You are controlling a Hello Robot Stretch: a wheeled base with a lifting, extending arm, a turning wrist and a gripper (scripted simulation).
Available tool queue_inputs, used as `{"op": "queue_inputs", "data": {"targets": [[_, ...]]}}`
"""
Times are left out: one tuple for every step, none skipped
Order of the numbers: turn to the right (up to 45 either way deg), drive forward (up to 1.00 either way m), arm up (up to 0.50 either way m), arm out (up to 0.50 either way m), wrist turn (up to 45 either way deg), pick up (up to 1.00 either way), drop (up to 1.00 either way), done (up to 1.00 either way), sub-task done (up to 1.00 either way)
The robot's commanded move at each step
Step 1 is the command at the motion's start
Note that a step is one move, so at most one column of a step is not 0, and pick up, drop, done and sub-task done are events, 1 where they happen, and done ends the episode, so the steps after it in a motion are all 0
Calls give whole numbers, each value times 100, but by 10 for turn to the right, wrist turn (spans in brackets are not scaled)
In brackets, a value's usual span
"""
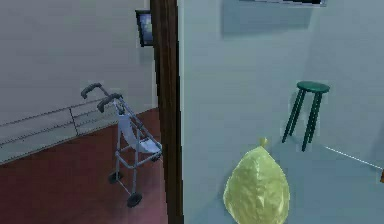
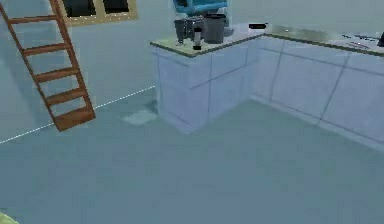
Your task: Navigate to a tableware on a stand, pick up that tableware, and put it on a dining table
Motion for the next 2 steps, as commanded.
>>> {"op": "queue_inputs", "data": {"targets": [[-270, 0, 0, 0, 0, 0, 0, 0, 0], [0, 60, 0, 0, 0, 0, 0, 0, 0]]}}
